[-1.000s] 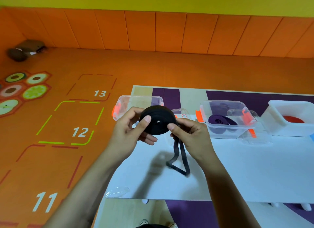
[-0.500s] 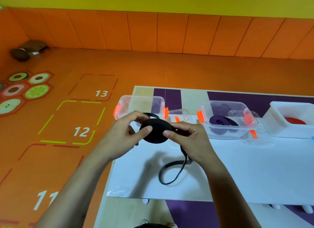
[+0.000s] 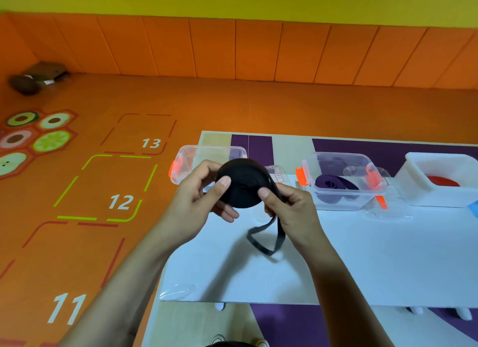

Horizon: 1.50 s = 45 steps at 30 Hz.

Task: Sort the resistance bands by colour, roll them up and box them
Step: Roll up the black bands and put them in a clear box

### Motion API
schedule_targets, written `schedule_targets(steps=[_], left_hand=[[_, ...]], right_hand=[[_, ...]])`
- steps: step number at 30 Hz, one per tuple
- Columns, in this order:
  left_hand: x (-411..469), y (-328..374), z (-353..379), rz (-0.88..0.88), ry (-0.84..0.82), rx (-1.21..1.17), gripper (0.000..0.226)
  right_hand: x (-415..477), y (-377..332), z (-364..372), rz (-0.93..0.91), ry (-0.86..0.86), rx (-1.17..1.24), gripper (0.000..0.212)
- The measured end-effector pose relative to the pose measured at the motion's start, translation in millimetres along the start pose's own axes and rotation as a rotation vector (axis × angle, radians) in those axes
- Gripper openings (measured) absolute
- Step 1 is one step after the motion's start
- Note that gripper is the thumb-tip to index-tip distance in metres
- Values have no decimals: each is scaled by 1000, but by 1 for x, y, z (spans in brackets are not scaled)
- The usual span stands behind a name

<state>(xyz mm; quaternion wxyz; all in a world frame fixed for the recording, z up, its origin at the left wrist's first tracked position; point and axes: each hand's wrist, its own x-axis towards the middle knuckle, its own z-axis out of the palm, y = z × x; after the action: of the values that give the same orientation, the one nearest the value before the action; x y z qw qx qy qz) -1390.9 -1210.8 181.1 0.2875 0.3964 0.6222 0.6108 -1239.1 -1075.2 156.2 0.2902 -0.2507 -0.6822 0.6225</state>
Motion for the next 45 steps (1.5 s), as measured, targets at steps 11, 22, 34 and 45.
schedule_targets(steps=[11, 22, 34, 45], left_hand=[[-4, -5, 6, -218, 18, -338, 14], [7, 17, -35, -100, -198, 393, 10], [11, -3, -27, -14, 181, 251, 12], [24, -14, -55, 17, 450, 221, 20]], right_hand=[[8, -4, 14, 33, 34, 82, 14], [8, -2, 10, 1, -178, -59, 17], [10, 12, 0, 112, -188, -23, 16], [2, 63, -14, 336, -387, -366, 16]])
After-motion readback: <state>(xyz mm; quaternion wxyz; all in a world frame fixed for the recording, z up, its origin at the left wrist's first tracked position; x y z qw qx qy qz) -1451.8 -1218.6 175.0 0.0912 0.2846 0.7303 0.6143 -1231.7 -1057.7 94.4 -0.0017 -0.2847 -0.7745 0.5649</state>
